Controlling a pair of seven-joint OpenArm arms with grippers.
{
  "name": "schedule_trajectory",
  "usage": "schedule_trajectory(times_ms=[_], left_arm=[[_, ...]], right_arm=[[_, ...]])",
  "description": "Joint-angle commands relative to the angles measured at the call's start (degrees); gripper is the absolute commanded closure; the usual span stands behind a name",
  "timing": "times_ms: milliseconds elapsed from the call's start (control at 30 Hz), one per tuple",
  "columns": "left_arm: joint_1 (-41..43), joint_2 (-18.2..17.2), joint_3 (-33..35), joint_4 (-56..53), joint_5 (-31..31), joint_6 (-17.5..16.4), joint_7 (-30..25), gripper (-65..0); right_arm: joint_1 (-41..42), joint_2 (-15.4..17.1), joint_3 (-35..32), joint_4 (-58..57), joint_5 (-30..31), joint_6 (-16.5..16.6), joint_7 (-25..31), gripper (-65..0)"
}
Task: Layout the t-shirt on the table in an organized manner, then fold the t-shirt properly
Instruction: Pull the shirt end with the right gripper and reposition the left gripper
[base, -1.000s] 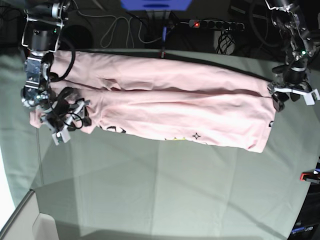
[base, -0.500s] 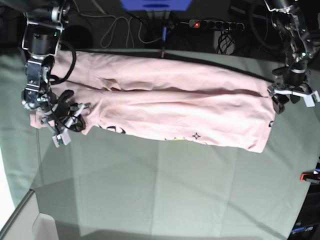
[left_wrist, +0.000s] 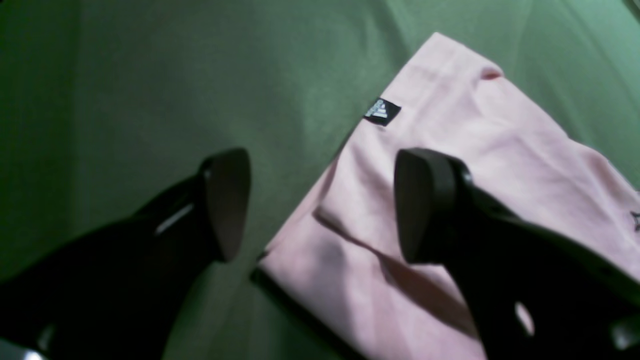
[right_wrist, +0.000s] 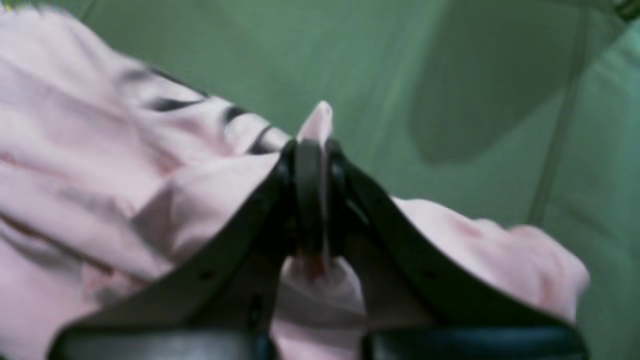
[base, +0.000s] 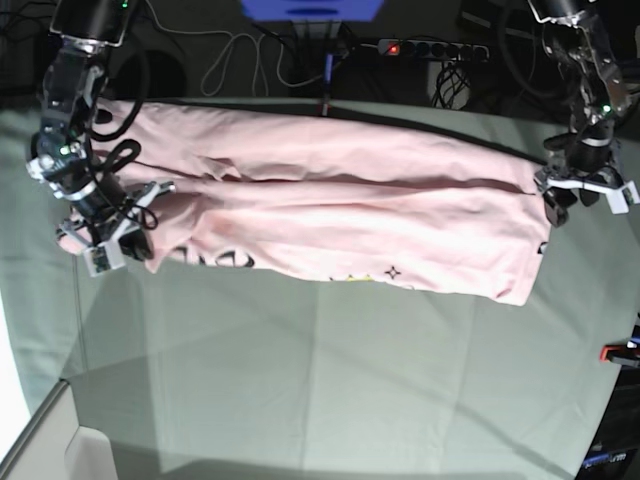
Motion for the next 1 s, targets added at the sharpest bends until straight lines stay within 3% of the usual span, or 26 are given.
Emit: schedule_trajectory(times_ms=[0,267,500,733,967], left_arm=[[-0.3,-0.8,-0.1,1.2,-0.5,-0.3,-1.2,-43.7],[-0.3,-0.9,0.0,1.2,-0.5,-0.4,-1.2,-43.8],[-0.5,-1.3,-0.2,1.1,-0.5,-0.4,-1.2,-43.8],[-2.6,-1.2,-0.3,0.8,-0.5,-0.4,-1.2,-43.8],[-3.9,-1.4,-0.2,0.8,-0.5,-0.3,-1.2,-43.9]], right_arm=[[0.9,0.0,1.0,1.6,1.0,-0.1,1.8,0.0],[0.5,-0.7,5.3,3.3,1.0,-0.1,1.7,0.0],[-7.5,-6.7,12.3,7.2,1.2,-0.1,1.8,0.0],[-14.3,-12.7,12.3,7.7,1.2,-0.1,1.8,0.0],[-17.0,-13.7,12.2,9.2,1.2,-0.1,1.8,0.0]])
